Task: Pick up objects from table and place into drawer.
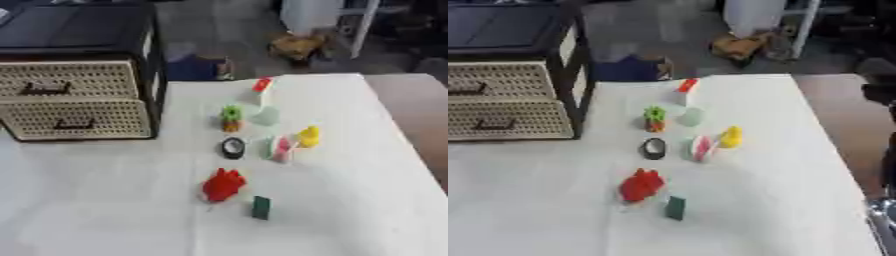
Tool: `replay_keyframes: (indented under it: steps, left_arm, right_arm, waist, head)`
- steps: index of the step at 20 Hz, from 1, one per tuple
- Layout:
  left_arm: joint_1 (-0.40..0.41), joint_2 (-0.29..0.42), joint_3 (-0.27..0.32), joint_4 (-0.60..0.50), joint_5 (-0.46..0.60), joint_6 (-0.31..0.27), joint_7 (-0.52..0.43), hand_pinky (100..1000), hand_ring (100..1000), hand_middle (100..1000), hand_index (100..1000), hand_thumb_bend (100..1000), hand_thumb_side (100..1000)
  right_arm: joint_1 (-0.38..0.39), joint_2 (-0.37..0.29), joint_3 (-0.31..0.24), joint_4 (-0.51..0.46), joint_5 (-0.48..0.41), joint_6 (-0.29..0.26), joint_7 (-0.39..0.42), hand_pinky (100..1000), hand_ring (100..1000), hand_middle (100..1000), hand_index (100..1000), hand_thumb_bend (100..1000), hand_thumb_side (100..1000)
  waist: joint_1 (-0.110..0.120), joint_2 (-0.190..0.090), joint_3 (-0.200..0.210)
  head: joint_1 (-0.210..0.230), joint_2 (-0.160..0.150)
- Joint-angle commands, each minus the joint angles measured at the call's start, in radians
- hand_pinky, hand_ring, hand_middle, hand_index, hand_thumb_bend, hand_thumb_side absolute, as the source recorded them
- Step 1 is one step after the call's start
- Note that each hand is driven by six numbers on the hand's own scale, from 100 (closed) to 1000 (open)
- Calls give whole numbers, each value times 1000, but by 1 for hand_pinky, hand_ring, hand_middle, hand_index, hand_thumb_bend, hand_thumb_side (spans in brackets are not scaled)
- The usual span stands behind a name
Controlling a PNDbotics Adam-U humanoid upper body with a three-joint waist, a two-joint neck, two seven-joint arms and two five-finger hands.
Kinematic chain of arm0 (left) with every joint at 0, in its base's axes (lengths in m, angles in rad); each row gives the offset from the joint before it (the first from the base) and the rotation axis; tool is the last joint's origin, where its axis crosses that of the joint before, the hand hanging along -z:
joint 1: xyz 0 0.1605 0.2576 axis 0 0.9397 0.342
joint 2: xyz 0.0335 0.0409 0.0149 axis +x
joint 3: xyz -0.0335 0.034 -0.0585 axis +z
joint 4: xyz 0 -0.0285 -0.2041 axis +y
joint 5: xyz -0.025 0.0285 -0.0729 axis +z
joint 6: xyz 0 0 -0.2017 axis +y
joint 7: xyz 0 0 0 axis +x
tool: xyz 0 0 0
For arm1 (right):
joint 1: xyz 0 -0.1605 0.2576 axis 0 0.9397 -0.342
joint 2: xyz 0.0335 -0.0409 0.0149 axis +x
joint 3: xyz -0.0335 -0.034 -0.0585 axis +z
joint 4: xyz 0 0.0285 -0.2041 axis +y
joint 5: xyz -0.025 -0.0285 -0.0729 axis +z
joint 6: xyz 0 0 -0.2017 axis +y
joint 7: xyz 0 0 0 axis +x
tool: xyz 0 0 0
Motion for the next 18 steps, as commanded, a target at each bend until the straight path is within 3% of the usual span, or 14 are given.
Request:
replay_keyframes:
  steps: [1,12,18]
  left_arm:
    - [-13,12,7,-17,1,-1,4,492,592,670,792,100,1000]
    - [-14,22,7,-17,-1,-1,4,492,593,670,793,100,1000]
    - [-14,83,12,-17,-32,3,11,489,593,673,797,100,999]
  right_arm:
    - [-10,-33,-10,-17,7,2,-3,669,644,640,848,100,1000]
    - [-11,-40,-10,-17,9,4,-5,668,644,641,847,100,1000]
    - [-9,-45,-8,-17,12,7,-4,668,643,640,847,100,1000]
  waist:
    - [0,-15,2]
    - [-1,-18,7]
    - [2,-17,8]
  head:
    - [0,7]
    - [4,5]
    - [28,9]
